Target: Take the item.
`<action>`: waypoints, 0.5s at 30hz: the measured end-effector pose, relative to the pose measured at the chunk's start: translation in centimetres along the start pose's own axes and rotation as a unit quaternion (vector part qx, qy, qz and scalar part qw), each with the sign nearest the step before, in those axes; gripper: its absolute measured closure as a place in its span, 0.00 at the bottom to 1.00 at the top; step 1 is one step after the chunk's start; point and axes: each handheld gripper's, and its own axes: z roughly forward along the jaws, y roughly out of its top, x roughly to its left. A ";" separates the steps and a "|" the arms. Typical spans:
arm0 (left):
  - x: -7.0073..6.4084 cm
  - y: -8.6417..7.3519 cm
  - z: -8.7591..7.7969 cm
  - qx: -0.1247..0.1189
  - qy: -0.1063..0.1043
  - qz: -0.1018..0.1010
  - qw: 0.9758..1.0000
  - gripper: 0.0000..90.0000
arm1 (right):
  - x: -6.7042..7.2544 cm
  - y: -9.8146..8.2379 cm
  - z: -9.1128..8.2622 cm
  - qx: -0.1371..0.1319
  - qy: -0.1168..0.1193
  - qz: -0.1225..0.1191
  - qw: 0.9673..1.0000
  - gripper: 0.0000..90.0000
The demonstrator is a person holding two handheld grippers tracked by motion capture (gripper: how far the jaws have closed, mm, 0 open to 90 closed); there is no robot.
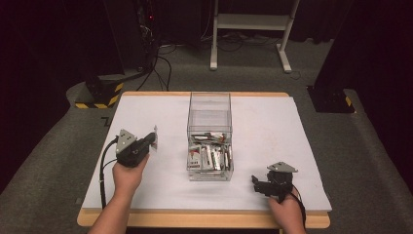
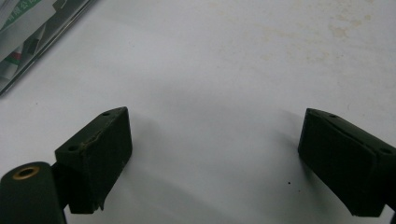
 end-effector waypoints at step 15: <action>3.2 -0.5 2.5 0.026 0.032 -0.006 0.999 0.99 | 0.0 0.0 0.0 0.000 0.000 0.001 1.000 0.11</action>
